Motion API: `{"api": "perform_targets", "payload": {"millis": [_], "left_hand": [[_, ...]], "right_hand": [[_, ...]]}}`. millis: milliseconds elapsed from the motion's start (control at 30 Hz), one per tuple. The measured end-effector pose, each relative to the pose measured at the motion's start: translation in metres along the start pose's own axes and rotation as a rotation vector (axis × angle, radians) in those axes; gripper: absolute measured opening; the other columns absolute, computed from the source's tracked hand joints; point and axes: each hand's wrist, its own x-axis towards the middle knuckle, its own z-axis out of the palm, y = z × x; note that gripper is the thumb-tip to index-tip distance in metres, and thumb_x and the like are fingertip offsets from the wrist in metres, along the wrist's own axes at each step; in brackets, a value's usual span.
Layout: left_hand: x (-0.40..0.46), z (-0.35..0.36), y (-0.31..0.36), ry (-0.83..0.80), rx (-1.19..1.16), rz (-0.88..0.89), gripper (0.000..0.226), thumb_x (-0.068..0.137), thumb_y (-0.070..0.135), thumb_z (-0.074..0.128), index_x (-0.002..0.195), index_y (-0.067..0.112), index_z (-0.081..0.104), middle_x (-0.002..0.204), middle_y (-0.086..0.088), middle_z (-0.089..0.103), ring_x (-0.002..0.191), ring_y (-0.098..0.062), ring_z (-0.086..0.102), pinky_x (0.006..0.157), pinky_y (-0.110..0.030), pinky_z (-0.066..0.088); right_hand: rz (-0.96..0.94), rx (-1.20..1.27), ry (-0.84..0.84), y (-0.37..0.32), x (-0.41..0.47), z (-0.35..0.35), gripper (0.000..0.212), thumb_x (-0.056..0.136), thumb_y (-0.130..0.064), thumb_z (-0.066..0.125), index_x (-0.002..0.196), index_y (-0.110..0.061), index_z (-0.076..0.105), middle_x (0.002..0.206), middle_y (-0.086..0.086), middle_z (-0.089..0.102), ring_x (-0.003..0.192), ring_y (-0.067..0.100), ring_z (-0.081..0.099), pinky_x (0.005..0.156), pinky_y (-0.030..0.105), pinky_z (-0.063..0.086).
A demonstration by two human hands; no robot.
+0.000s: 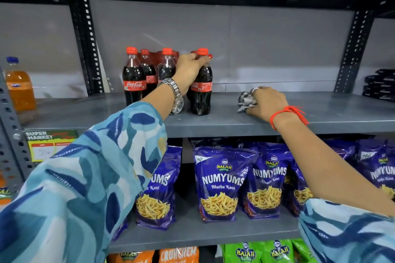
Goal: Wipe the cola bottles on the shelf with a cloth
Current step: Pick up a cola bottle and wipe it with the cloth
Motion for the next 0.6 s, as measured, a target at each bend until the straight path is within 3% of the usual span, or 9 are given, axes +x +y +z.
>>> {"api": "perform_targets", "payload": {"millis": [133,300,433,500,600], "left_hand": [[-0.010,-0.002,0.003,-0.022,-0.122,0.072,0.013,0.082,0.022,0.067,0.087,0.010,0.069,0.078,0.001,0.067,0.072,-0.007,0.063,0.069,-0.017,0.047],[-0.027,-0.006,0.014,-0.047,-0.325,0.064,0.007,0.079,0.014,0.069,0.072,0.011,0.071,0.078,-0.003,0.072,0.073,-0.013,0.067,0.072,-0.024,0.056],[-0.045,-0.012,0.021,-0.099,-0.525,-0.043,0.003,0.077,0.010,0.069,0.075,0.009,0.070,0.077,-0.003,0.074,0.081,-0.018,0.066,0.076,-0.029,0.057],[-0.054,-0.018,0.023,-0.143,-0.598,-0.095,0.005,0.078,0.010,0.068,0.082,0.007,0.068,0.079,-0.004,0.074,0.083,-0.020,0.066,0.090,-0.037,0.052],[-0.064,-0.026,0.021,-0.180,-0.569,-0.114,0.006,0.082,0.013,0.064,0.086,0.009,0.064,0.092,-0.007,0.073,0.098,-0.027,0.066,0.100,-0.047,0.045]], "right_hand": [[0.074,0.176,0.233,-0.002,-0.015,-0.006,0.040,0.079,-0.043,0.064,0.097,-0.008,0.062,0.097,0.021,0.066,0.092,0.040,0.060,0.072,0.039,0.047],[0.201,0.498,0.646,-0.019,-0.049,-0.031,0.039,0.076,-0.035,0.065,0.104,-0.008,0.065,0.087,0.021,0.069,0.082,0.038,0.062,0.072,0.038,0.046],[-0.029,0.755,0.822,-0.041,-0.095,-0.049,0.039,0.074,-0.028,0.064,0.100,0.000,0.067,0.081,0.016,0.069,0.067,0.024,0.059,0.067,0.034,0.051],[-0.191,0.701,0.867,-0.055,-0.118,-0.048,0.038,0.074,-0.025,0.066,0.100,0.003,0.067,0.088,0.017,0.070,0.075,0.023,0.062,0.073,0.028,0.050],[-0.408,0.573,0.921,-0.072,-0.131,-0.044,0.037,0.078,-0.028,0.072,0.099,0.002,0.068,0.095,0.020,0.070,0.087,0.030,0.066,0.088,0.033,0.051]]}}
